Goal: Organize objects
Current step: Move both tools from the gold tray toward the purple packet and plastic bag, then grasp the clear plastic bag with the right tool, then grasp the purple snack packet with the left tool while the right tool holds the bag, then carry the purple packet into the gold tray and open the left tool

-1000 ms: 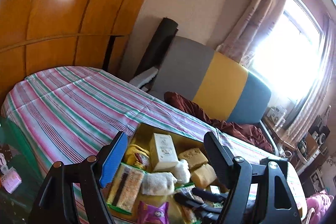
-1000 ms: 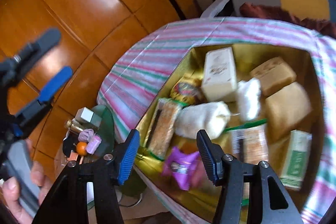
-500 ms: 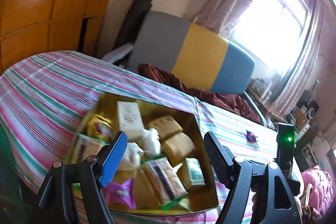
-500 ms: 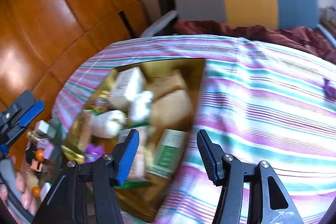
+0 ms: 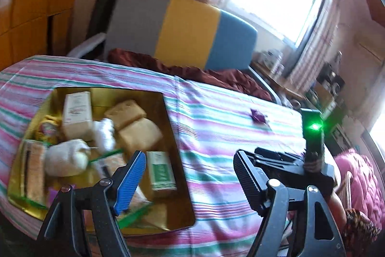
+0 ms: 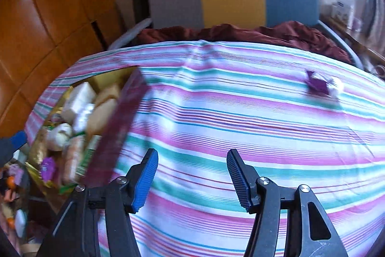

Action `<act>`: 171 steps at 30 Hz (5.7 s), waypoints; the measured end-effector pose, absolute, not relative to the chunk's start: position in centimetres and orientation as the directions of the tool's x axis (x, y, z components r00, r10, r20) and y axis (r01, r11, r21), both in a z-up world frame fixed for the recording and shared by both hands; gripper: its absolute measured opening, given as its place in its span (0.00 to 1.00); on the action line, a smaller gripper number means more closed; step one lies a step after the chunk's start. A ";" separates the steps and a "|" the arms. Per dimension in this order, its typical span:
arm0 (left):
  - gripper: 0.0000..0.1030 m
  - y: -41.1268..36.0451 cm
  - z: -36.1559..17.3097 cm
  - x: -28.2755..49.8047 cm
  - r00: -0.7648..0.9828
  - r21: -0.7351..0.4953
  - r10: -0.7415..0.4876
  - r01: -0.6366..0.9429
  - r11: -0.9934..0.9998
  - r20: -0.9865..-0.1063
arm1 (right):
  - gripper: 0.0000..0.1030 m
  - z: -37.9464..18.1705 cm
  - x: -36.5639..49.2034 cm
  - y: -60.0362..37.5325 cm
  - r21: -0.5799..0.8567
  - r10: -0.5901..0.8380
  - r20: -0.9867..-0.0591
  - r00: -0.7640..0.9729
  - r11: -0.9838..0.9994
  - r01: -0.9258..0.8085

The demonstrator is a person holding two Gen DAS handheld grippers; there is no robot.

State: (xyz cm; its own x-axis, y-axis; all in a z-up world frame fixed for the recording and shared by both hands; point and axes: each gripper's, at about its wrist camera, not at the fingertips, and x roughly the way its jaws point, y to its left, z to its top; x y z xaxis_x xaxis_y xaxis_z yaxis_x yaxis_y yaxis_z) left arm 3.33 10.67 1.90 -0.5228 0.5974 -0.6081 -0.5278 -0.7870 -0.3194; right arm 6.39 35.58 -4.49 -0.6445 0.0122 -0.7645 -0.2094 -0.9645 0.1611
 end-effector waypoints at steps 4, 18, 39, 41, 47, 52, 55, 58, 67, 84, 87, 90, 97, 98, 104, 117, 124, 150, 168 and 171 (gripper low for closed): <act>0.74 13.4 1.2 3.9 -0.471 -0.320 0.620 -0.570 -0.757 -0.627 | 0.59 -5.7 7.2 38.1 0.151 0.050 -0.776 -0.629 -0.953 -0.262; 0.74 22.5 -2.7 5.6 -0.298 -0.310 0.640 -0.683 -0.661 -0.708 | 0.61 -9.0 9.9 51.1 0.201 0.155 -0.778 -0.609 -0.857 -0.475; 0.74 25.1 -5.7 6.0 -0.219 -0.318 0.605 -0.689 -0.652 -0.766 | 0.41 -9.8 0.6 65.6 0.290 0.228 -0.750 -0.621 -0.730 -0.618; 0.74 25.9 -5.5 5.6 -0.221 -0.319 0.610 -0.692 -0.647 -0.761 | 0.39 -9.6 0.8 65.1 0.261 0.232 -0.752 -0.617 -0.754 -0.602; 0.74 29.1 -5.0 4.3 -0.238 -0.313 0.620 -0.698 -0.645 -0.748 | 0.39 -9.5 4.6 64.9 0.275 0.192 -0.769 -0.609 -0.761 -0.587; 0.74 33.3 -4.9 2.5 -0.229 -0.312 0.625 -0.709 -0.633 -0.747 | 0.38 -9.6 7.6 65.6 0.288 0.136 -0.799 -0.586 -0.769 -0.571; 0.74 36.5 -4.7 0.8 -0.224 -0.311 0.627 -0.714 -0.627 -0.746 | 0.38 -9.6 9.0 65.5 0.299 0.117 -0.797 -0.592 -0.776 -0.556; 0.74 40.1 -4.5 -0.8 -0.237 -0.286 0.621 -0.729 -0.622 -0.747 | 0.38 -9.6 9.1 65.4 0.292 0.120 -0.805 -0.580 -0.771 -0.565; 0.75 50.1 -5.9 -6.5 -0.228 -0.245 0.558 -0.723 -0.646 -0.798 | 0.38 -9.2 8.6 65.7 0.177 0.173 -0.857 -0.485 -0.786 -0.593; 0.51 52.6 -8.8 -7.5 -0.339 -0.099 0.545 -0.777 -0.622 -0.767 | 0.39 -9.4 8.7 66.2 0.221 0.139 -0.856 -0.497 -0.772 -0.596; 0.51 51.6 -8.8 -7.4 -0.354 -0.107 0.550 -0.763 -0.638 -0.757 | 0.39 -9.4 8.5 66.2 0.210 0.147 -0.856 -0.496 -0.777 -0.594; 0.51 50.3 -8.6 -7.0 -0.366 -0.111 0.552 -0.752 -0.649 -0.749 | 0.39 -9.5 8.4 66.1 0.201 0.156 -0.855 -0.495 -0.781 -0.592; 0.51 46.9 -8.0 -4.7 -0.400 -0.099 0.564 -0.747 -0.657 -0.722 | 0.39 -9.4 8.2 65.6 0.183 0.184 -0.847 -0.500 -0.781 -0.597; 0.51 46.4 -7.8 -4.3 -0.406 -0.097 0.568 -0.748 -0.657 -0.716 | 0.38 -9.4 8.2 65.5 0.178 0.188 -0.846 -0.499 -0.783 -0.596; 0.51 43.2 -6.7 -1.6 -0.448 -0.066 0.590 -0.757 -0.650 -0.671 | 0.38 -9.0 7.7 64.3 0.153 0.201 -0.839 -0.506 -0.805 -0.573; 0.51 37.0 -6.6 0.4 -0.457 -0.133 0.588 -0.704 -0.698 -0.667 | 0.38 -7.9 6.7 59.6 0.082 0.220 -0.809 -0.546 -0.876 -0.475; 0.51 35.0 -6.5 2.3 -0.464 -0.108 0.586 -0.716 -0.689 -0.665 | 0.38 -8.3 6.6 56.4 0.093 0.174 -0.814 -0.554 -0.903 -0.420; 0.51 22.1 -1.8 5.4 -0.449 -0.268 0.644 -0.650 -0.711 -0.619 | 0.38 -8.4 7.1 50.9 0.077 0.122 -0.797 -0.592 -0.951 -0.299; 0.51 5.5 -2.2 -0.1 -0.589 -0.349 0.462 -0.303 -0.887 -0.663 | 0.38 -7.4 7.5 47.2 0.035 0.100 -0.753 -0.650 -0.981 -0.191; 0.51 4.4 -3.4 -0.2 -0.578 -0.337 0.424 -0.257 -0.906 -0.697 | 0.38 -7.4 7.5 46.9 0.030 0.099 -0.751 -0.653 -0.983 -0.183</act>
State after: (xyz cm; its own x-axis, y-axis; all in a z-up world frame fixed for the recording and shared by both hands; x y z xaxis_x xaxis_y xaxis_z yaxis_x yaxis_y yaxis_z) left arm -0.22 4.36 -3.38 -0.5782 0.4239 -0.6971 -0.2573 -0.9056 -0.3373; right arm 7.53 46.88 -7.38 -0.6532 0.0991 -0.7507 -0.1833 -0.9826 0.0298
